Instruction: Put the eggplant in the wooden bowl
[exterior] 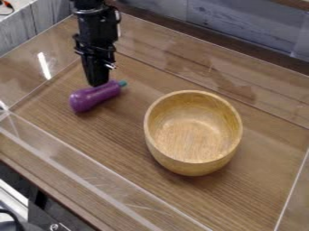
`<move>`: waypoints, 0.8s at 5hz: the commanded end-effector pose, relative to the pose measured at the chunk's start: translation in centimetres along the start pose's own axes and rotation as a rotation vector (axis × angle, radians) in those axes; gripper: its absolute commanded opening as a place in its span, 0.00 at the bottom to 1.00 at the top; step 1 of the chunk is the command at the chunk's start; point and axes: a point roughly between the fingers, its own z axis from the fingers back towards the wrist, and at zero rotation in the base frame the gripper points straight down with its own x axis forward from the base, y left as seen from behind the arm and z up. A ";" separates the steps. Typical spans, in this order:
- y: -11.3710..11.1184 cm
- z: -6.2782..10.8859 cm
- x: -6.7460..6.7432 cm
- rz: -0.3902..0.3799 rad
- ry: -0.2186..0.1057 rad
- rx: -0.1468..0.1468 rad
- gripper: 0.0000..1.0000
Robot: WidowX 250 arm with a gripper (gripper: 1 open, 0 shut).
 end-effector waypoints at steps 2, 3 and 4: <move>1.0 0.6 1.1 -0.022 -0.060 0.043 1.00; 1.2 0.0 1.3 -0.026 -0.061 0.042 1.00; 1.5 -0.6 1.4 -0.029 -0.062 0.042 0.00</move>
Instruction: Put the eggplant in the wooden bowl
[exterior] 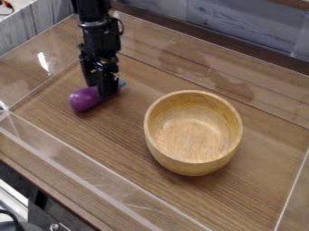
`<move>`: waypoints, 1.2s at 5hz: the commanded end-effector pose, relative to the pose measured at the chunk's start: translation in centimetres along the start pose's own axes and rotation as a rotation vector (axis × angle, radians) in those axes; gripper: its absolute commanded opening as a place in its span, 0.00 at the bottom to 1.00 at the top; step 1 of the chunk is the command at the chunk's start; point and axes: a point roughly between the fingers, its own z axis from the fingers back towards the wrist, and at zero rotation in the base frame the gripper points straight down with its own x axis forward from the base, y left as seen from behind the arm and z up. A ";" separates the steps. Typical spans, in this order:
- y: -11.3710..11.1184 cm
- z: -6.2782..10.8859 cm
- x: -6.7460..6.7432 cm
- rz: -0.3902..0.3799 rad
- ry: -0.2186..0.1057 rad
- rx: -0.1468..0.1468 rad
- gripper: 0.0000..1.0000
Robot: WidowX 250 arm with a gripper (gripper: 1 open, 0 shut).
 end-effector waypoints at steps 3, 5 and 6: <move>-0.1 3.8 0.5 0.024 -0.046 0.053 0.00; -0.6 5.0 0.6 0.037 -0.048 0.061 0.00; -1.2 5.7 0.7 0.039 -0.051 0.060 0.00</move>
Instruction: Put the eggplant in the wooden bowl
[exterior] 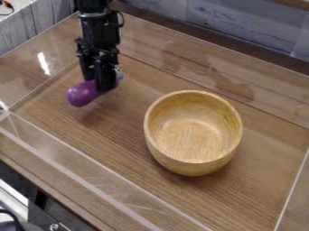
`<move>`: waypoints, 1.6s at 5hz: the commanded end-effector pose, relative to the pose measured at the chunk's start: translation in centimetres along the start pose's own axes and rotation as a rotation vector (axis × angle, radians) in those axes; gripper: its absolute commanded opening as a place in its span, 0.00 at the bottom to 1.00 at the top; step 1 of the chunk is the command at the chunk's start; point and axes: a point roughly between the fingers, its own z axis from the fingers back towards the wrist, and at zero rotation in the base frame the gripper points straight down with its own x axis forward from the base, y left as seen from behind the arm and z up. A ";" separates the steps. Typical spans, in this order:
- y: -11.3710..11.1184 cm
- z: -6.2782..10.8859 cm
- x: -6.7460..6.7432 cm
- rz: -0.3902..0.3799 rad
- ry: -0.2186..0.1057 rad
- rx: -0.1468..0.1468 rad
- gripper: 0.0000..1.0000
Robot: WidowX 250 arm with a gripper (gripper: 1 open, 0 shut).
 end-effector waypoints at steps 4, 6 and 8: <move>-6.1 5.1 1.4 -0.001 -0.123 0.045 0.00; -9.5 5.6 1.4 0.000 -0.138 0.031 0.00; -12.4 5.7 1.4 -0.002 -0.148 0.027 0.00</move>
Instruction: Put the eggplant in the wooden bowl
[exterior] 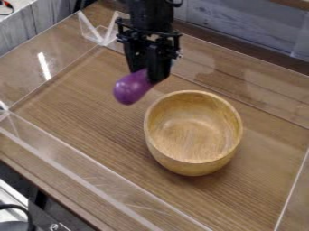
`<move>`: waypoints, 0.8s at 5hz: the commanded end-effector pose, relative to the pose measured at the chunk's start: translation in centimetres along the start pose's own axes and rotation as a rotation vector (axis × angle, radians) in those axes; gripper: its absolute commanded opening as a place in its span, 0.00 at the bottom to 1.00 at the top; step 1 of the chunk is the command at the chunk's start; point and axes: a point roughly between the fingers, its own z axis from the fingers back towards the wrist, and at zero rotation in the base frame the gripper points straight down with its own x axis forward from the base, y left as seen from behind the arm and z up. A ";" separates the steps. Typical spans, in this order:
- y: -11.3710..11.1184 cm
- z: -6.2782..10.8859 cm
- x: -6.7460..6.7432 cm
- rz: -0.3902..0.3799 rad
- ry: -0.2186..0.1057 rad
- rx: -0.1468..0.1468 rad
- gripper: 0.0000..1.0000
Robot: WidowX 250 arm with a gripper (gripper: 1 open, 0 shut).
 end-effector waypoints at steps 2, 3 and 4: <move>-1.0 1.6 0.1 -0.015 -0.062 0.020 0.00; -1.4 1.7 0.1 -0.020 -0.059 0.014 0.00; -1.7 1.8 0.0 -0.024 -0.056 0.009 0.00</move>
